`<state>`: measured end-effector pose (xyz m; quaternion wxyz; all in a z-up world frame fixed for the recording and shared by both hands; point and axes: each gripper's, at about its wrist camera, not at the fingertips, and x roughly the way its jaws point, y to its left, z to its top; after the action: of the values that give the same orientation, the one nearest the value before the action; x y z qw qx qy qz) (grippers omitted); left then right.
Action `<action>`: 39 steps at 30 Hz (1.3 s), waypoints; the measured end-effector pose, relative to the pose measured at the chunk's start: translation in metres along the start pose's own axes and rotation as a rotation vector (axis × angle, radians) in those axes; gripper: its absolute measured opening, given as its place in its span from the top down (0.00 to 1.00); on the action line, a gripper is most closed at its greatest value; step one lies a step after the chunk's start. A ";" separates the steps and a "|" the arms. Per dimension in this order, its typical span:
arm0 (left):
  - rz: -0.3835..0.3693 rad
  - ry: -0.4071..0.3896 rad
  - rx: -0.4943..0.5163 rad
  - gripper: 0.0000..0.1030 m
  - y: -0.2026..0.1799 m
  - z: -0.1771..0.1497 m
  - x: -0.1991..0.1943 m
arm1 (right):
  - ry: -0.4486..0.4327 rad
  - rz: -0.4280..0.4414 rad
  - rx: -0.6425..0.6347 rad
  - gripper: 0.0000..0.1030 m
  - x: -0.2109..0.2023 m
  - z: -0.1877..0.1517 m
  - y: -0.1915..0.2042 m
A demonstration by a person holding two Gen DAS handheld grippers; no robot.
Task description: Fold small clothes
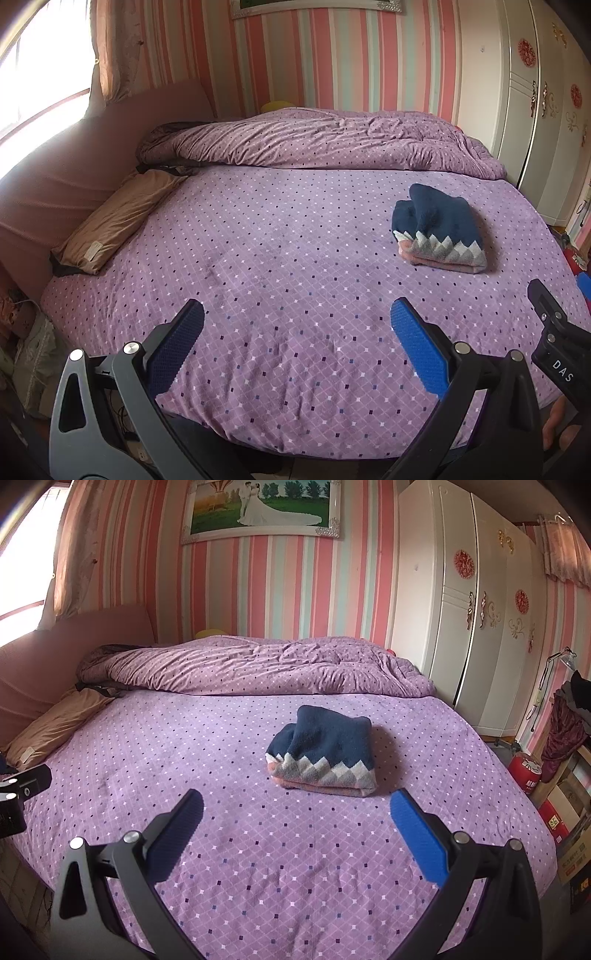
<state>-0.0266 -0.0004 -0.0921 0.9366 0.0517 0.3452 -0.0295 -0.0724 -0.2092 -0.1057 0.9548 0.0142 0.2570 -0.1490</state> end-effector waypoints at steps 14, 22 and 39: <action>0.008 -0.011 0.012 0.03 -0.001 -0.001 -0.001 | 0.001 -0.002 -0.005 0.02 0.000 0.000 0.000; 0.007 -0.024 0.052 0.03 -0.005 -0.004 -0.003 | -0.004 -0.007 -0.016 0.02 -0.001 0.000 0.005; -0.027 -0.092 0.035 0.03 -0.004 -0.005 -0.021 | -0.010 -0.020 -0.015 0.02 -0.003 0.001 0.008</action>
<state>-0.0465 -0.0031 -0.0823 0.9500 0.0619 0.3019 -0.0507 -0.0720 -0.2008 -0.1039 0.9546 0.0036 0.2534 -0.1566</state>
